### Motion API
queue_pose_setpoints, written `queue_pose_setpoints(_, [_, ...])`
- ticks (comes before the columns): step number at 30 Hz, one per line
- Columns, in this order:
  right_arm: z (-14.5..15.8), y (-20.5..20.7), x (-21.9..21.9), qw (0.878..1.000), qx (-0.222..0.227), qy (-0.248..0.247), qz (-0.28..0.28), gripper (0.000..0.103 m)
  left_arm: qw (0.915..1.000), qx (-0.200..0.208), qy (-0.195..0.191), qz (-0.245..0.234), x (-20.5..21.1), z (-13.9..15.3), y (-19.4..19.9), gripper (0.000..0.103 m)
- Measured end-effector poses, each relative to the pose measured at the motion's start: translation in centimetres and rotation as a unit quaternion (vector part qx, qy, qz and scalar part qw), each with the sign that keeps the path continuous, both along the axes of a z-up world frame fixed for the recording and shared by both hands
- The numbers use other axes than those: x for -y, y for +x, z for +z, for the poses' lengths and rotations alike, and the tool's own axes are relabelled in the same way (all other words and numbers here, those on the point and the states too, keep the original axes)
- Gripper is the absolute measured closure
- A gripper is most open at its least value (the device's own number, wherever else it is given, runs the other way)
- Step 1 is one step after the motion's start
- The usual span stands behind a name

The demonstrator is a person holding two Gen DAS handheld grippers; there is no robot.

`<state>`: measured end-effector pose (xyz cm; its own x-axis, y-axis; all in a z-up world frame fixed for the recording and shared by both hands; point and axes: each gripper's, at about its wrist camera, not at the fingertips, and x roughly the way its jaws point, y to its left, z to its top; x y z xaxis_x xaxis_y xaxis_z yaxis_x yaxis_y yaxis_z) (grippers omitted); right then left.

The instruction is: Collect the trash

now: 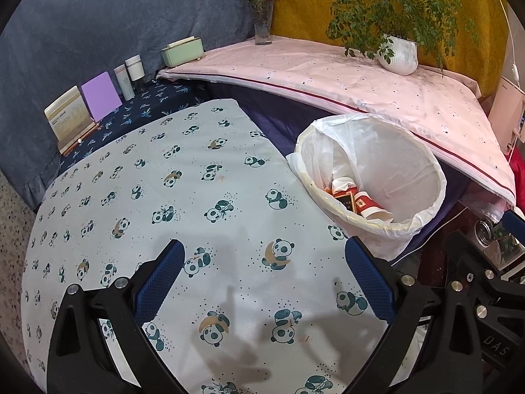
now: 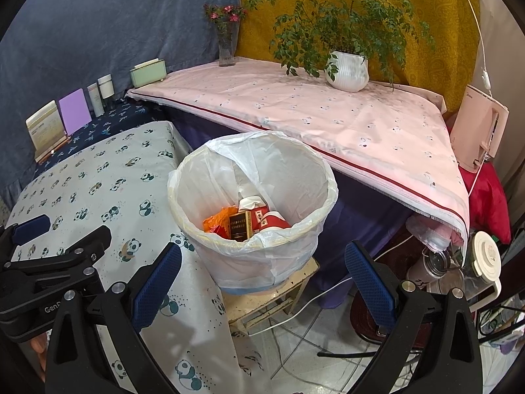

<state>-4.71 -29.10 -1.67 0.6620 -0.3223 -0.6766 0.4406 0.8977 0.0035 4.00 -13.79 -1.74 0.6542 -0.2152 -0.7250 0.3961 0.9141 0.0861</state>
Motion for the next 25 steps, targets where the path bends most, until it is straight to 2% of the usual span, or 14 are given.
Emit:
queue_pose_setpoints(17, [-0.13,-0.09,0.00,1.000,-0.001,0.000,-0.001,0.007,1.0000,-0.007,0.001,-0.002,0.00,-0.29,0.14,0.009])
queue_pose_setpoints(25, [-0.29,-0.12,0.04,1.000,-0.002,0.002,-0.001,0.007,0.9997,-0.023,-0.006,-0.001,-0.11,-0.90,0.56,0.009])
